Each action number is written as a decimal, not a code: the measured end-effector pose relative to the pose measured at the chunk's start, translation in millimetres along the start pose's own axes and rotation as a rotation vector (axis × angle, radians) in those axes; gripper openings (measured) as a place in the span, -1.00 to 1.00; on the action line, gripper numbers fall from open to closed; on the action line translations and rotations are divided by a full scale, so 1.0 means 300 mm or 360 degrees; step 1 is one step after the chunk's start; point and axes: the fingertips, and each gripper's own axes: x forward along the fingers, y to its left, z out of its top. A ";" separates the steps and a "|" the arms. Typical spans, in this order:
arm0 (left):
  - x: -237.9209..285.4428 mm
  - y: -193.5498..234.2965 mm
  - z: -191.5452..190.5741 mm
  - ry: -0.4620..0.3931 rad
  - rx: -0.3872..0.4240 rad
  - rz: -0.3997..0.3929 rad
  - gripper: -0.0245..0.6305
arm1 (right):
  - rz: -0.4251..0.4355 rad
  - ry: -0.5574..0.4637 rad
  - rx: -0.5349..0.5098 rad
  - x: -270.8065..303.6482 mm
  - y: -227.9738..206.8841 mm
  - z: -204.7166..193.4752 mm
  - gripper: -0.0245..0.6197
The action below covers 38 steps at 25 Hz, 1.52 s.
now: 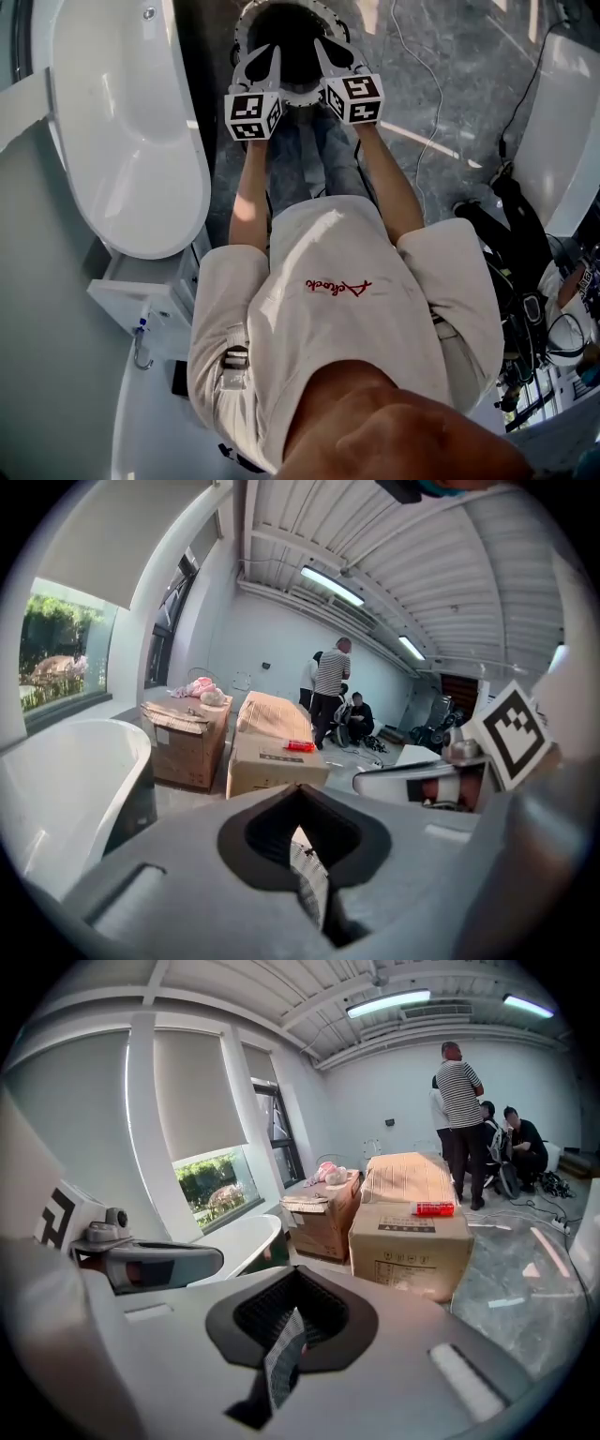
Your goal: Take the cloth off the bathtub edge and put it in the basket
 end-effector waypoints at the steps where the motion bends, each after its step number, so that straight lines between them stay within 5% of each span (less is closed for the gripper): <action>1: -0.006 -0.008 0.027 -0.0020 0.0020 -0.0002 -0.92 | 0.0001 -0.0022 -0.0001 -0.008 -0.001 0.026 -0.90; 38: -0.109 -0.177 0.811 -0.0481 0.0311 -0.0020 -0.92 | -0.0032 -0.0657 -0.0247 -0.350 -0.053 0.849 -0.90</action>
